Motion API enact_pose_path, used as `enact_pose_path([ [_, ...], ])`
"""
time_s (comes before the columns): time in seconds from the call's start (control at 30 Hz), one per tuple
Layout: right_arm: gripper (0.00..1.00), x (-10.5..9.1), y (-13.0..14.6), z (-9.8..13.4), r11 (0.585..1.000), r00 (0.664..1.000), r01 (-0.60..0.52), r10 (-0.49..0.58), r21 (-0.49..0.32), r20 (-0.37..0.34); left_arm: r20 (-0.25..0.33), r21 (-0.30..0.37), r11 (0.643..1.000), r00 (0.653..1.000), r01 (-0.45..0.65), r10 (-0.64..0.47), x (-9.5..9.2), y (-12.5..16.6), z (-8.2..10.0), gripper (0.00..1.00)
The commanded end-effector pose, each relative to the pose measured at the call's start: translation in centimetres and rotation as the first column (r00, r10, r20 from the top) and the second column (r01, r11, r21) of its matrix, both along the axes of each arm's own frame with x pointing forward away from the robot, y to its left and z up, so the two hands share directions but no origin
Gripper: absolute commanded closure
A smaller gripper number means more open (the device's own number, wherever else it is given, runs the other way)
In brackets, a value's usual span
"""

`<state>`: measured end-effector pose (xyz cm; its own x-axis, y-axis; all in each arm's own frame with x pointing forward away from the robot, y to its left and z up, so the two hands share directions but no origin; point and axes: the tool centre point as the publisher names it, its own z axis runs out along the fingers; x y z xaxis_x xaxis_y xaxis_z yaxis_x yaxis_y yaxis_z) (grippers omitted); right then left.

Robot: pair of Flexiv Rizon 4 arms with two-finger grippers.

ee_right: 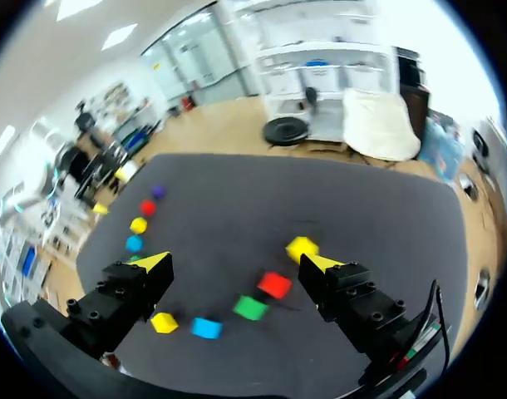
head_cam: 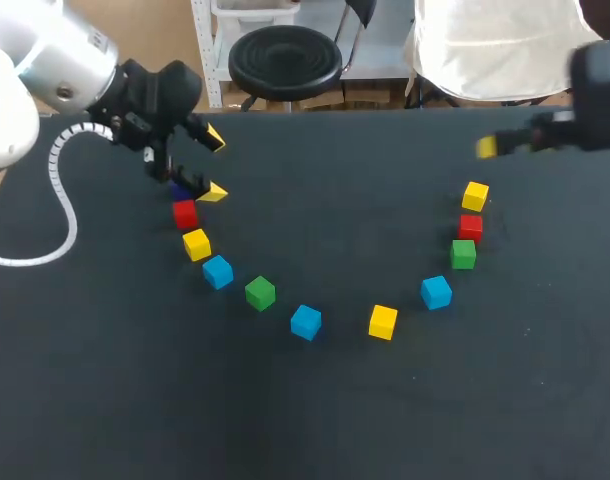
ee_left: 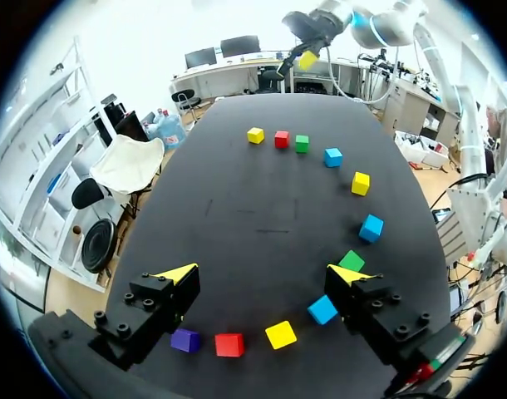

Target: Place the blue cubes, place green cubes on the blue cubes, place the yellow cubes on the green cubes, then place the red cubes on the yellow cubes, and place purple cube on the red cubes.

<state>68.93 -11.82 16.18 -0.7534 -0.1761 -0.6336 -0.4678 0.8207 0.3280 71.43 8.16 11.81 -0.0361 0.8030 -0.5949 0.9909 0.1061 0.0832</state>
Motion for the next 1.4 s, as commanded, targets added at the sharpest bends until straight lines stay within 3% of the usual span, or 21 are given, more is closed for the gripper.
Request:
enact_pose_path([
  [0.03, 0.0, 1.6, 3.8, -1.5, 0.926, 0.921, -0.376, 0.371, -0.023, -0.119, 0.0, 0.0, 1.0, 1.0, 0.002, -0.002, 0.0, 0.0, 0.0, 0.0],
  [0.1, 0.0, 1.0, 5.2, -2.0, 0.891, 0.881, -0.453, 0.445, -0.016, -0.163, 0.0, 0.0, 1.0, 1.0, 0.002, -0.002, 0.0, 0.0, 0.0, 0.0],
  [0.27, 0.0, -0.2, 7.0, -2.6, 0.841, 0.821, -0.54, 0.53, 0.01, -0.212, 0.0, 0.0, 1.0, 1.0, 0.002, -0.002, 0.0, 0.0, 0.0, 0.0],
  [0.9, 0.0, -0.2, 7.0, -2.6, 0.841, 0.821, -0.54, 0.53, 0.01, -0.212, 0.0, 0.0, 1.0, 1.0, 0.002, -0.002, 0.0, 0.0, 0.0, 0.0],
  [0.97, 0.0, -1.3, 9.8, -3.3, 0.797, 0.777, -0.603, 0.576, -0.034, -0.254, 0.0, 0.0, 1.0, 1.0, 0.002, -0.002, 0.0, 0.0, 0.0, 0.0],
  [1.07, 0.0, -3.6, 12.6, -4.0, 0.766, 0.752, -0.639, 0.6, -0.076, -0.273, 0.0, 0.0, 1.0, 1.0, 0.002, -0.002, 0.0, 0.0, 0.0, 0.0],
  [1.23, 0.0, -7.9, 15.4, -4.7, 0.76, 0.768, -0.631, 0.582, -0.157, -0.269, 0.0, 0.0, 1.0, 1.0, 0.002, -0.002, 0.0, 0.0, 0.0, 0.0],
  [1.4, 0.0, -11.8, 16.4, -6.1, 0.766, 0.796, -0.604, 0.563, -0.222, -0.222, 0.0, 0.0, 1.0, 1.0, 0.002, -0.002, 0.0, 0.0, 0.0, 0.0],
])
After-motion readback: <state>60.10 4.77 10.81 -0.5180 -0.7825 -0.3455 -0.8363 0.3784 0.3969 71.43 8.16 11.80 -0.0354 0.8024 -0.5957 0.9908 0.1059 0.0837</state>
